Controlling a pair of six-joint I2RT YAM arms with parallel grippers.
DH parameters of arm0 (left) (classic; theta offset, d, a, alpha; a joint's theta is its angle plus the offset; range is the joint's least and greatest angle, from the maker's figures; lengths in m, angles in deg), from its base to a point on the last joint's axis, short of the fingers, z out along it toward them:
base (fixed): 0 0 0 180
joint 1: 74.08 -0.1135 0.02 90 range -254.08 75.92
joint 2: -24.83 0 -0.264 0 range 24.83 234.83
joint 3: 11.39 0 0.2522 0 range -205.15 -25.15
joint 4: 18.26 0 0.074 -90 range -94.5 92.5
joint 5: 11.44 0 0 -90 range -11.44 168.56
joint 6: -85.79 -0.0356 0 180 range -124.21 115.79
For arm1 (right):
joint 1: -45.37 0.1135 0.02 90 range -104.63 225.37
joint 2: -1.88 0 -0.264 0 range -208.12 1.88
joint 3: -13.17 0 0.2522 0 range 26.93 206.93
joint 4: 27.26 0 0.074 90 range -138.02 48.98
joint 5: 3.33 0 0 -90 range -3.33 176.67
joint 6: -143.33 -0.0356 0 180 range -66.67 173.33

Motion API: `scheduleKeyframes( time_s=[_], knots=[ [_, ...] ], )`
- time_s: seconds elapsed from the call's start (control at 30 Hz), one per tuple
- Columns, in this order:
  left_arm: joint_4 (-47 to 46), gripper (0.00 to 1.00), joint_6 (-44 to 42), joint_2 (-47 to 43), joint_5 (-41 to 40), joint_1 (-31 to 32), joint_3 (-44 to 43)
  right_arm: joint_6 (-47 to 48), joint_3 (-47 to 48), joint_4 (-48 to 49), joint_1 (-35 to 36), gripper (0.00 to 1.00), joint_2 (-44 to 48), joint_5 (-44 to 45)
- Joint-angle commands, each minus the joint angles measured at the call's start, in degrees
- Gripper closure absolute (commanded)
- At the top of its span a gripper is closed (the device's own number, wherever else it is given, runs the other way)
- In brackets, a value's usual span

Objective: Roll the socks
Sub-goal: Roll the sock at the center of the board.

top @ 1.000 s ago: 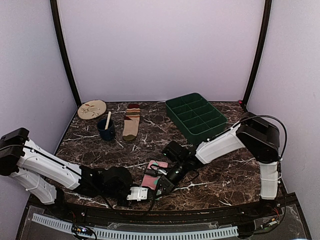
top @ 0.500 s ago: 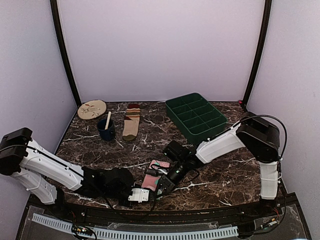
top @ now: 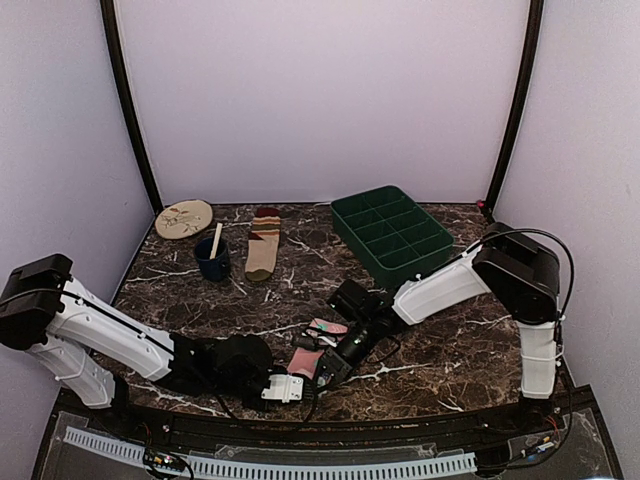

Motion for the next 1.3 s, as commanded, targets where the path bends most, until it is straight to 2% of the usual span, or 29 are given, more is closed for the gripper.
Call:
scheduleKeyframes(
  time_s=[0.0,0.23,0.47,0.53,0.7,1.03,1.27],
  knots=[
    [-1.0,0.71,-0.7,0.5,-1.6,-0.8,-1.1,1.1,-0.2,-2.4,-0.1,1.00,-1.2,-0.5],
    [-1.6,0.71,-1.1,1.3,-1.5,-1.3,-1.5,1.3,0.0,-2.5,-0.2,1.00,-1.3,-0.8],
    [0.8,0.73,-0.9,3.1,2.6,-1.7,-2.2,1.2,-0.3,-2.4,-0.2,1.00,-1.3,-0.8],
    [3.2,0.77,-1.0,4.0,5.1,-1.9,-3.2,1.2,-0.5,-2.5,-0.3,1.00,-1.2,-0.8],
    [8.8,0.99,-1.0,6.9,11.2,-2.6,-6.2,1.2,-0.7,-2.9,-0.5,1.00,-0.9,-0.3],
    [17.8,1.00,-0.2,10.8,17.9,-3.4,-11.8,0.4,-1.8,-3.6,-1.2,0.81,1.1,3.0],
    [24.5,1.00,0.5,13.1,22.9,-4.4,-16.6,-2.4,-6.3,-1.1,-3.0,0.70,6.5,7.9]
  ],
)
